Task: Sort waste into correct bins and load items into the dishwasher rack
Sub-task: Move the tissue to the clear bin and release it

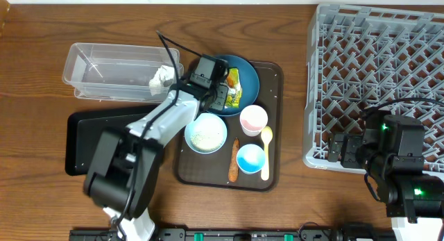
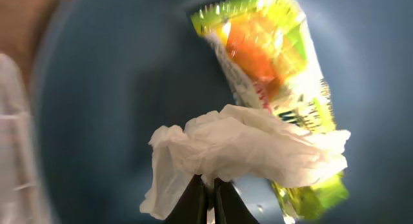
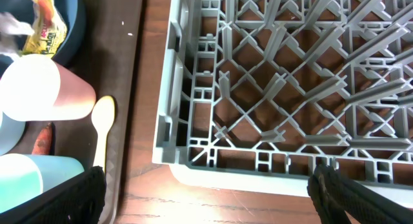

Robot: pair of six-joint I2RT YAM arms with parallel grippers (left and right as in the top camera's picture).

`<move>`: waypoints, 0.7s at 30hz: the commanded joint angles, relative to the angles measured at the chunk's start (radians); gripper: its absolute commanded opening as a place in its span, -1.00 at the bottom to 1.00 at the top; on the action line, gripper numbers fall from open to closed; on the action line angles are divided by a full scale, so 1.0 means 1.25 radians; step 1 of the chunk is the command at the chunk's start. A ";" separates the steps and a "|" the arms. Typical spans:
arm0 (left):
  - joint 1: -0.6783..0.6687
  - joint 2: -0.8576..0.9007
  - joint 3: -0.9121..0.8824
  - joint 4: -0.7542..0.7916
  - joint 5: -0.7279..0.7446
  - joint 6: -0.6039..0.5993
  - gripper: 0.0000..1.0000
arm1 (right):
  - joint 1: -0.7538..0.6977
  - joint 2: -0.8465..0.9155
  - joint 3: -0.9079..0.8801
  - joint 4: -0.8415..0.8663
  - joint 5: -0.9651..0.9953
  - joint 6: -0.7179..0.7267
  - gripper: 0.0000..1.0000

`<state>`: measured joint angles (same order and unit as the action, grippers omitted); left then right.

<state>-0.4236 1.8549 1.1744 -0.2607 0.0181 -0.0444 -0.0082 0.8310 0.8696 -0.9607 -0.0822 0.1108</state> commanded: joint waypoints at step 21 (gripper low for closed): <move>0.236 -0.238 0.017 -0.038 -0.237 0.014 -0.87 | 0.007 -0.001 0.016 -0.001 -0.006 -0.002 0.99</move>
<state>-0.1883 1.5600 1.1744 -0.3077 -0.2481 -0.0399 -0.0082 0.8310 0.8696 -0.9611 -0.0822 0.1108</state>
